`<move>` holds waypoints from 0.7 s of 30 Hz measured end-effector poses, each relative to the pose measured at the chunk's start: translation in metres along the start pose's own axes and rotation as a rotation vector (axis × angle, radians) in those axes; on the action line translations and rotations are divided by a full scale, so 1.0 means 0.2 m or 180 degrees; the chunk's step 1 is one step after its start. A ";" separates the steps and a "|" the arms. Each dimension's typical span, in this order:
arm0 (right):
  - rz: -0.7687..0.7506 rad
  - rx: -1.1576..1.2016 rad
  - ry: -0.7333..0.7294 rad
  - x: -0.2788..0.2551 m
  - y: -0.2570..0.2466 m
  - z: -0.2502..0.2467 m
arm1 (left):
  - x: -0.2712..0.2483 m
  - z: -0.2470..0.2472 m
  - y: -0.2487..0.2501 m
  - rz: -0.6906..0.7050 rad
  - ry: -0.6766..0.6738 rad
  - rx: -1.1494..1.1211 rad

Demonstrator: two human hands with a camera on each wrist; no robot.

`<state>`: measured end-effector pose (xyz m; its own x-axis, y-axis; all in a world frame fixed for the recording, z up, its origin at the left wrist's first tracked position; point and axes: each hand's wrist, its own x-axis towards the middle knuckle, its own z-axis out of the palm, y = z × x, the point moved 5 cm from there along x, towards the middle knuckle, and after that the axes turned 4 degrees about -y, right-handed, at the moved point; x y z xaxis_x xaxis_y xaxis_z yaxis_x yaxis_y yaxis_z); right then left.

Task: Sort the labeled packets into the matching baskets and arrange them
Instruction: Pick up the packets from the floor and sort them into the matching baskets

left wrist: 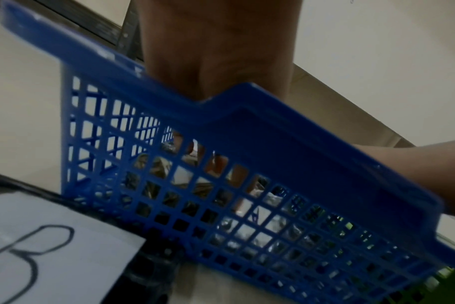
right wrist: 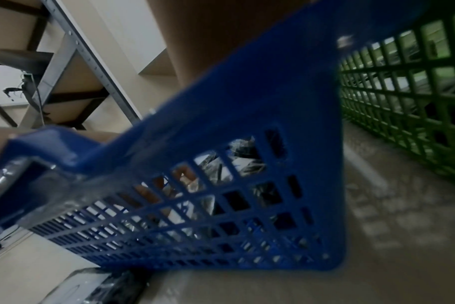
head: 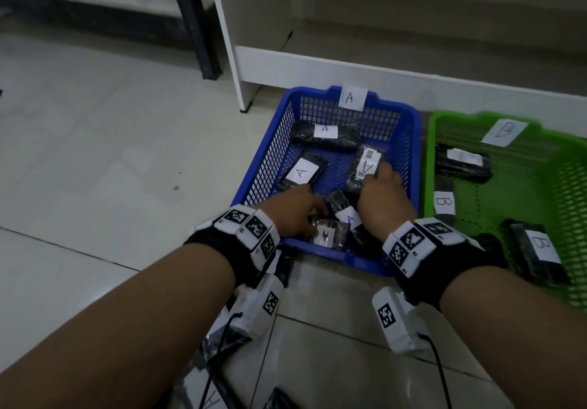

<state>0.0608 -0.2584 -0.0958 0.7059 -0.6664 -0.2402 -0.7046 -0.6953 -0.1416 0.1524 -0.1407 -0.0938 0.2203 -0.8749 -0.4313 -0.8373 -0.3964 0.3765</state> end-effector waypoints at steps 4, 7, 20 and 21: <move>-0.0166 -0.0450 -0.0085 0.00 0.00 0.01 | -0.01 -0.02 0.02 0.0063 0.0088 0.0246; -0.0094 -0.0264 -0.0183 -0.03 0.03 -0.05 | -0.03 -0.05 0.03 0.0020 0.0001 0.0261; -0.1258 0.0326 0.0862 -0.70 0.50 -0.39 | -0.20 -0.07 0.73 0.1611 0.1140 0.0963; -0.1279 0.0281 0.0805 -0.78 0.55 -0.37 | -0.23 -0.03 0.79 0.1759 0.1156 0.1064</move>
<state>-0.1211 -0.2519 -0.0025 0.9112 -0.4020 0.0898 -0.3683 -0.8929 -0.2590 0.0138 -0.1651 -0.0101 -0.1742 -0.9823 0.0691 -0.9690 0.1835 0.1652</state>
